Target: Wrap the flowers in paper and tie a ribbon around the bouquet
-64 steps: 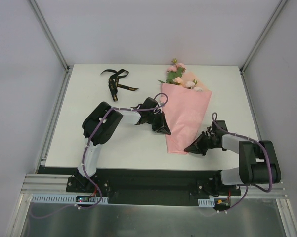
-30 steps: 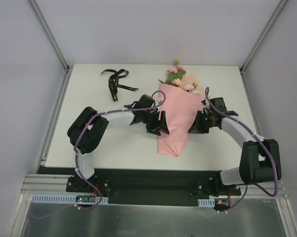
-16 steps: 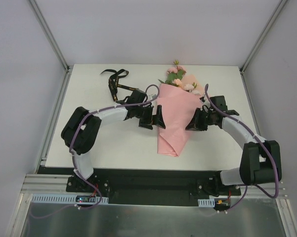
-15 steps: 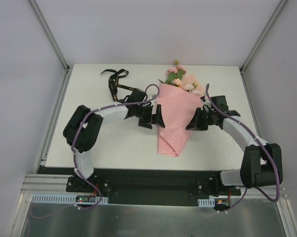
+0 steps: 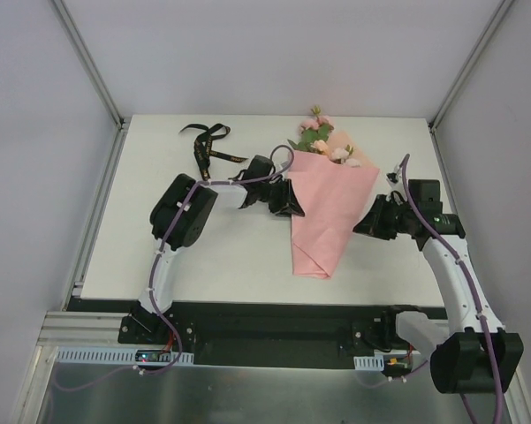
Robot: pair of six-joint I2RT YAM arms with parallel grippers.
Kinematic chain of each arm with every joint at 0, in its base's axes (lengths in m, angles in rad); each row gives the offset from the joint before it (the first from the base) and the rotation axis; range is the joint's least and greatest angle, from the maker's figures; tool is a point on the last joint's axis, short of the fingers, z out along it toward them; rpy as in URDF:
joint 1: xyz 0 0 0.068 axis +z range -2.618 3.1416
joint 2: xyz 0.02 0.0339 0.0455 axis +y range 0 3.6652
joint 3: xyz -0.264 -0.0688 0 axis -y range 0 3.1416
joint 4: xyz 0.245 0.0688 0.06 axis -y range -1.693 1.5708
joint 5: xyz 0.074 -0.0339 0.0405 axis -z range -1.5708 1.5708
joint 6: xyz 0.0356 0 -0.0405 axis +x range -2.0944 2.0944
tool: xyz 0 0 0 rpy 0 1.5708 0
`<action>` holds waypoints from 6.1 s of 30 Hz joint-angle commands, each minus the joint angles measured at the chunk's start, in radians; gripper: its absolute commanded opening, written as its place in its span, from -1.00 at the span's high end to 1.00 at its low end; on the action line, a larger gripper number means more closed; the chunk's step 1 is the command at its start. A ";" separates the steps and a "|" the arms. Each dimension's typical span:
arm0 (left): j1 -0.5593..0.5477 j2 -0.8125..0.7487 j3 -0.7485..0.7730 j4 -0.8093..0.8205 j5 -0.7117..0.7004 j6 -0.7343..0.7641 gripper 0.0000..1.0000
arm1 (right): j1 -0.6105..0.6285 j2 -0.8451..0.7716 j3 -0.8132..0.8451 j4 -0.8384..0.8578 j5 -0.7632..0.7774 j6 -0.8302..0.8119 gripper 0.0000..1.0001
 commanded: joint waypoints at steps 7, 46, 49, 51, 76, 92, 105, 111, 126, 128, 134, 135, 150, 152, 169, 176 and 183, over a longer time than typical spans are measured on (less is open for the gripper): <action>-0.218 0.174 -0.031 0.742 -0.295 -0.671 0.39 | -0.092 -0.141 0.148 -0.254 0.126 0.016 0.80; 0.402 -0.434 -0.168 -0.474 -0.648 0.257 -0.89 | 0.071 -0.029 0.160 -0.105 0.099 0.019 -0.01; 0.454 -0.297 -0.038 -0.476 -0.641 0.229 -0.89 | 0.073 -0.017 0.180 -0.139 0.091 -0.007 -0.02; 0.462 -0.231 0.035 -0.480 -0.618 0.238 -0.93 | 0.071 -0.018 0.188 -0.169 0.102 -0.024 -0.03; -0.230 -1.017 -0.795 -0.248 -0.398 -0.168 -0.96 | 0.215 0.242 0.105 0.090 0.076 0.062 -0.15; 0.365 -0.884 -0.621 -0.479 -0.230 0.024 -0.41 | 0.615 0.745 0.481 0.226 0.106 -0.187 -0.33; 0.397 -1.127 -0.793 -0.468 -0.185 -0.084 -0.65 | 0.746 1.045 0.671 0.206 0.232 -0.354 -0.30; 0.437 -1.209 -0.829 -0.483 -0.148 -0.136 -0.62 | 0.801 1.118 0.734 0.182 0.396 -0.331 0.07; 0.460 -1.231 -0.755 -0.442 -0.027 -0.009 -0.83 | 0.749 0.412 0.512 0.046 0.794 0.016 0.99; 0.430 -1.188 -0.743 -0.436 -0.032 0.007 -0.75 | 0.722 0.289 0.475 0.045 0.717 0.036 0.99; 0.187 -0.997 -0.642 -0.374 -0.058 0.065 -0.70 | 0.671 0.190 0.574 0.016 0.650 0.045 0.99; 0.161 -0.980 -0.625 -0.374 -0.076 0.086 -0.76 | 0.662 0.189 0.617 -0.052 0.678 0.041 0.99; 0.107 -1.056 -0.669 -0.239 -0.180 -0.044 -0.55 | 0.505 0.314 1.134 -0.104 0.285 -0.033 0.99; 0.132 -1.122 -0.698 -0.241 -0.179 -0.076 -0.47 | 0.514 0.391 1.206 -0.059 0.127 0.010 0.99; 0.308 -1.053 -0.670 -0.414 -0.030 0.010 -0.49 | 0.454 0.159 0.971 0.142 0.264 0.048 1.00; 0.170 -0.846 -0.487 -0.371 -0.197 -0.041 -0.32 | 0.284 -0.127 0.589 -0.144 0.575 -0.083 0.99; 0.097 -0.678 -0.410 -0.330 -0.194 -0.050 -0.71 | 0.244 -0.265 0.453 -0.235 0.790 -0.143 0.99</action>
